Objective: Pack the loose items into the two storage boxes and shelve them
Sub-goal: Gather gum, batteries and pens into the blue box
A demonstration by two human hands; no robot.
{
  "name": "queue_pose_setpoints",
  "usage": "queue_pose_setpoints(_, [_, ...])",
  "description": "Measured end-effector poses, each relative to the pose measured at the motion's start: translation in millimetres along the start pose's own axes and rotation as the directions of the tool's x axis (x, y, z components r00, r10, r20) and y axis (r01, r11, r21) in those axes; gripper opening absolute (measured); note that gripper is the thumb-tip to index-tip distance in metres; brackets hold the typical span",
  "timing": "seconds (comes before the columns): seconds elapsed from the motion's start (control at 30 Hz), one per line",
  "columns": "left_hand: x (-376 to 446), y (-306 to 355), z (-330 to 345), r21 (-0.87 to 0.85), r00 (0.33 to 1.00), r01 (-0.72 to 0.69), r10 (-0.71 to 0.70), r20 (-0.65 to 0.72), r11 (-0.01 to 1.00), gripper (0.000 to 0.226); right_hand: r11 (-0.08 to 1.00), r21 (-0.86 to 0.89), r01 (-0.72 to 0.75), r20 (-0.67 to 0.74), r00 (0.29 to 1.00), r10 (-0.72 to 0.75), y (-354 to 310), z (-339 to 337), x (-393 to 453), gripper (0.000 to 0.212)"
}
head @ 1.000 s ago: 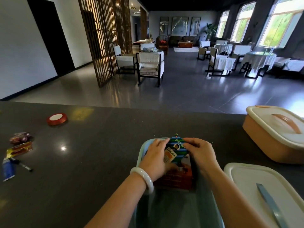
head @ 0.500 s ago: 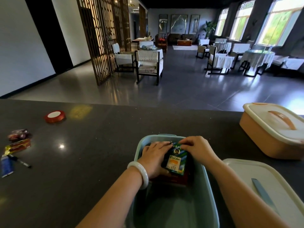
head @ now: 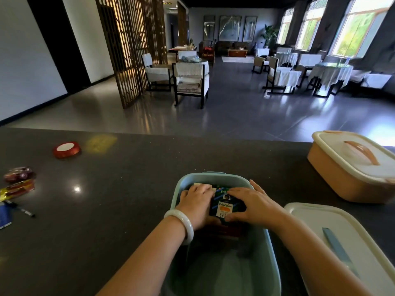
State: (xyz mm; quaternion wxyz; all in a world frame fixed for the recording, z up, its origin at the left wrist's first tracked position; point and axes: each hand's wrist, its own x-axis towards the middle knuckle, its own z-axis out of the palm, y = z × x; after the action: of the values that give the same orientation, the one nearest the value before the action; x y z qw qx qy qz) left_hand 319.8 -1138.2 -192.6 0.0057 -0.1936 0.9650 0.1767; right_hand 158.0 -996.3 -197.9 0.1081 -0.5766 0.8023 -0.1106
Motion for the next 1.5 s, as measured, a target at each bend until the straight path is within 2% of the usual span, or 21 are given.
queue_pose_setpoints(0.07, [-3,2,-4,0.006,1.0,0.005,-0.005,0.023,1.0,0.086,0.997,-0.069,0.024,0.02,1.0,-0.023,2,4,-2,0.088])
queue_pose_setpoints(0.17, [-6,6,-8,0.031,0.998,0.018,-0.02,0.054,0.999,0.082,0.993,-0.117,0.033,0.001,0.999,-0.033,3,6,-2,0.083])
queue_pose_setpoints(0.37, [-5,1,-8,0.123,1.0,0.011,-0.014,0.023,0.992,0.061,0.995,-0.095,0.008,0.033,0.999,-0.005,1,2,0,0.073])
queue_pose_setpoints(0.6, [-1,-6,-8,0.128,1.0,-0.013,0.016,-0.017,0.992,0.052,0.996,-0.089,0.009,0.079,0.997,-0.002,1,0,5,0.072])
queue_pose_setpoints(0.8, [0,-7,-9,0.062,0.999,-0.025,0.026,-0.022,0.998,0.057,0.992,-0.113,0.053,0.073,0.996,-0.045,-6,2,5,0.072])
queue_pose_setpoints(1.07, [-4,-5,-15,0.005,0.999,-0.035,0.035,-0.008,0.999,0.058,0.995,-0.093,0.036,0.04,0.999,-0.032,-10,2,4,0.069])
queue_pose_setpoints(1.5, [-4,-9,-12,0.007,0.999,-0.043,0.043,-0.02,0.999,0.064,0.999,-0.033,0.007,0.076,0.997,-0.005,-15,-5,1,0.073])
